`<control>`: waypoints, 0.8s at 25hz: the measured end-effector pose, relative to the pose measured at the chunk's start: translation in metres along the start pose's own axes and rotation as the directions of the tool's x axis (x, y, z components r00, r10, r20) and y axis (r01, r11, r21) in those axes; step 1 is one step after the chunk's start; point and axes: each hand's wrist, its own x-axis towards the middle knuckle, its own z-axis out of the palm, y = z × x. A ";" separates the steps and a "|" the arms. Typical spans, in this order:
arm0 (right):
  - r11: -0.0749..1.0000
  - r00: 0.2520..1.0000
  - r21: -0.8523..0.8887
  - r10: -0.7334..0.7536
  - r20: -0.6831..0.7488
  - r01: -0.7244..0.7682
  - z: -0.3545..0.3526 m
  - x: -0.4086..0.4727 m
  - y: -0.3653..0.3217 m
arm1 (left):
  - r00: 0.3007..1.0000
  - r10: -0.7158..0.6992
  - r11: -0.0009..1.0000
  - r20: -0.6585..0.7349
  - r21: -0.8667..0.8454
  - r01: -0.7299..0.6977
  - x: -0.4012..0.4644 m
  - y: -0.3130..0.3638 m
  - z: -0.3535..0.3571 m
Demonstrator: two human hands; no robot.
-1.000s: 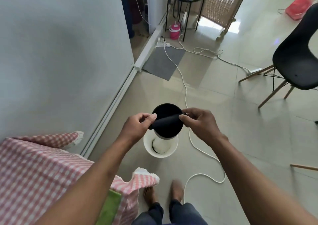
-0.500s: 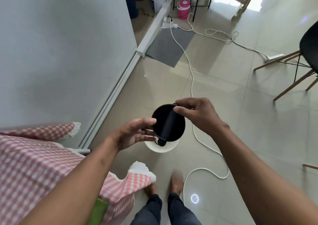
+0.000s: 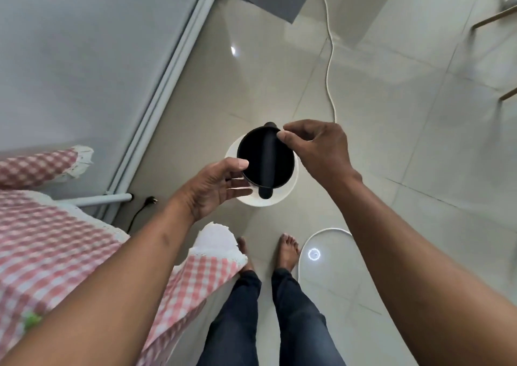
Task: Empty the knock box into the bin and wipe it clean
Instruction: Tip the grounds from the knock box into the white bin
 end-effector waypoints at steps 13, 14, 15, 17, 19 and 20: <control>0.871 0.888 -0.192 0.422 -0.180 -0.453 0.097 0.083 0.268 | 0.966 -0.054 0.984 -0.252 0.153 0.094 0.170 -0.130 -0.074; 0.861 0.873 -0.173 0.446 -0.198 -0.479 0.104 0.089 0.282 | 0.963 -0.050 0.980 -0.263 0.173 0.098 0.180 -0.138 -0.078; 0.851 0.856 -0.144 0.472 -0.212 -0.505 0.109 0.094 0.293 | 0.960 -0.045 0.976 -0.277 0.192 0.101 0.189 -0.144 -0.082; 0.830 0.823 -0.098 0.518 -0.233 -0.550 0.118 0.100 0.307 | 0.948 -0.033 0.969 -0.317 0.222 0.108 0.202 -0.152 -0.086; 0.818 0.801 -0.064 0.540 -0.259 -0.572 0.124 0.105 0.319 | 0.934 -0.014 0.961 -0.358 0.254 0.112 0.212 -0.156 -0.088; 0.814 0.793 -0.053 0.545 -0.271 -0.578 0.125 0.106 0.322 | 0.928 0.000 0.955 -0.372 0.276 0.111 0.215 -0.157 -0.088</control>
